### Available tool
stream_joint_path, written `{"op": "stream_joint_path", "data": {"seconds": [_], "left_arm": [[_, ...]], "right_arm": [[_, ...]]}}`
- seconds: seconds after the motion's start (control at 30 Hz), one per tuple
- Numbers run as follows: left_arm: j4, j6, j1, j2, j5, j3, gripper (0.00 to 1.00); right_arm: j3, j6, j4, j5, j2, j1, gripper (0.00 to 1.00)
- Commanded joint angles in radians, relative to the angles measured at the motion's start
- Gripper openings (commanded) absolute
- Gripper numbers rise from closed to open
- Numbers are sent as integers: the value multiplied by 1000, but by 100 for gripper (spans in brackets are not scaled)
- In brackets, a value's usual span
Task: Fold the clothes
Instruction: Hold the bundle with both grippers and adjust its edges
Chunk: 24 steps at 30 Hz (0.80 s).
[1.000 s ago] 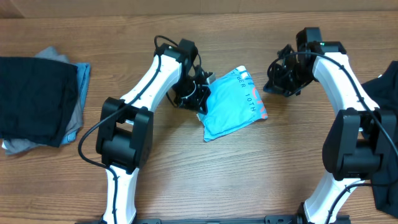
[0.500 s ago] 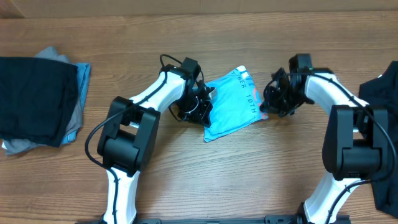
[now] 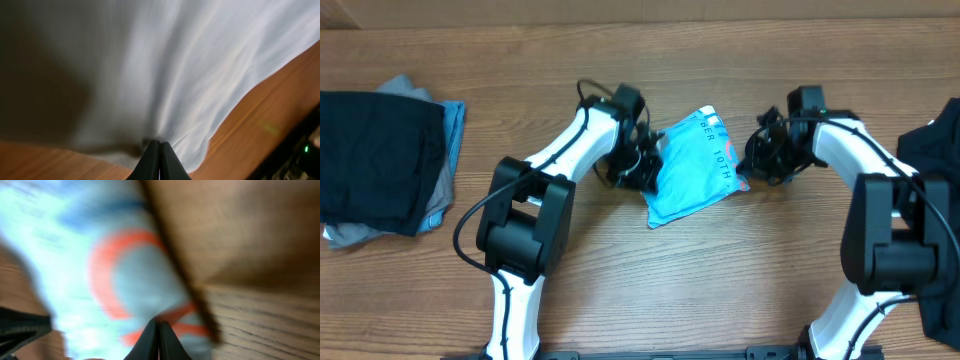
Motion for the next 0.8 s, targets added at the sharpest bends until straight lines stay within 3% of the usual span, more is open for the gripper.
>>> {"op": "stream_joint_path", "data": {"seconds": [0.0, 0.27, 0.77], "left_arm": [[6, -41, -7, -69, -45, 123, 4], [30, -168, -25, -40, -46, 77, 4], [122, -224, -83, -7, -159, -100, 4]], "right_arm": [[90, -1, 13, -59, -119, -5, 4], [90, 0, 133, -68, -113, -5, 4], [86, -1, 226, -53, 76, 50, 4]]}}
